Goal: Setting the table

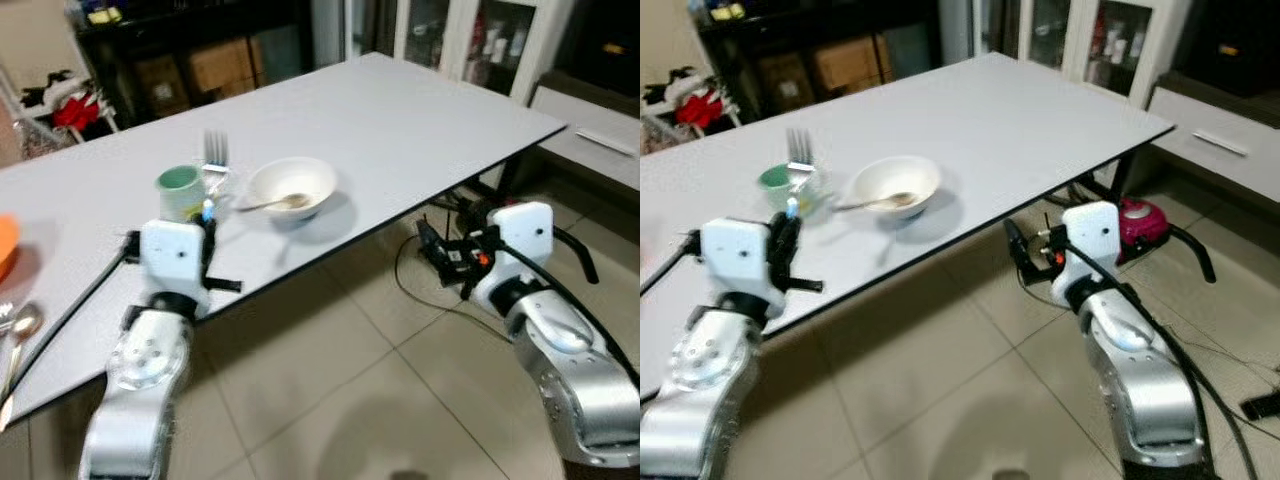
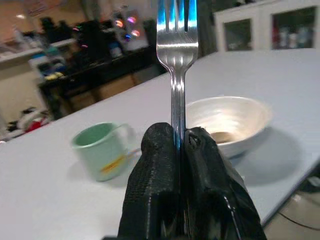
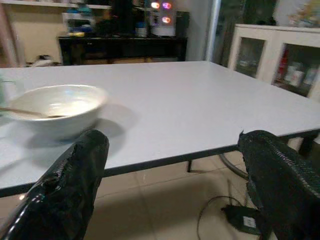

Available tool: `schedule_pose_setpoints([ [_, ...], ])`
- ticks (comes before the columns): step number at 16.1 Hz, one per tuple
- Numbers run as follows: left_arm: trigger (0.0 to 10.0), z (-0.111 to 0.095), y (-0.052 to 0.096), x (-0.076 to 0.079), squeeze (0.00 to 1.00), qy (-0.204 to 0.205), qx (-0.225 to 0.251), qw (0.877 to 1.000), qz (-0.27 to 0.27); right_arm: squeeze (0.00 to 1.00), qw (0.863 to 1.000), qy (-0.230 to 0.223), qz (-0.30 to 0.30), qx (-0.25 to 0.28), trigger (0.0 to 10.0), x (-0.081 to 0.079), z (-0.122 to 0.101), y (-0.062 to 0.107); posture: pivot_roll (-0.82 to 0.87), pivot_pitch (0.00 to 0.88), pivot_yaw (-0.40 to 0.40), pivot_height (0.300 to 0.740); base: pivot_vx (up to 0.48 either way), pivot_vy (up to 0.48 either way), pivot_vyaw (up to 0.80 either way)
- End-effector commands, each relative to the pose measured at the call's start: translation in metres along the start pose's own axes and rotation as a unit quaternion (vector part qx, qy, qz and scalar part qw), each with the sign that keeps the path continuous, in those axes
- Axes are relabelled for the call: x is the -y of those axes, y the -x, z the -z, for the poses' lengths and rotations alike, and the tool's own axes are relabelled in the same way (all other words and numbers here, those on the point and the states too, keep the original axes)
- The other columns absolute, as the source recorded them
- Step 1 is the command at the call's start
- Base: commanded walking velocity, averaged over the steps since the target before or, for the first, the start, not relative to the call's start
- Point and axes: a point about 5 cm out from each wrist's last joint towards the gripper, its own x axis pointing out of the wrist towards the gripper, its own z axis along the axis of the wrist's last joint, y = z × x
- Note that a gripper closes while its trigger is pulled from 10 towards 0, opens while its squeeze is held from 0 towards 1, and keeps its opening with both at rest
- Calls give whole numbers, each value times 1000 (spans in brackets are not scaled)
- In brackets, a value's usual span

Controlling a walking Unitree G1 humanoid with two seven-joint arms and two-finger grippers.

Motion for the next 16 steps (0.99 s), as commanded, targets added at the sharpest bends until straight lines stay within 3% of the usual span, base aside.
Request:
schedule_pose_setpoints([
  [1, 10000, -4, 0, -7, 0, -10, 9, 1000, -10, 0, 1000, 0, -8, 15, 10000, -4, -6, -3, -134, 0, 93, 740, 379, 0, 0],
  [7, 10000, -8, -3, -3, 0, -17, 16, 1000, 11, 0, 1000, -5, -6, 12, 10000, -4, -4, -2, -134, 0, 100, 740, 379, 0, 0],
  [9, 10000, -9, -5, -1, 0, -17, 17, 1000, 16, 0, 1000, -17, -10, 12, 10000, -4, -4, -1, -136, 0, 102, 740, 377, 0, -800],
  [13, 10000, -12, -7, 3, 0, -24, 20, 999, 43, 0, 996, -2, -84, 10, 10000, -8, -7, 2, -134, 0, 97, 740, 378, 0, -111],
  [16, 10000, -17, -16, 6, 0, -32, -16, 993, 116, 0, 982, 3, -187, -11, 10000, -10, -11, 6, -126, 0, 101, 740, 89, 0, 0],
])
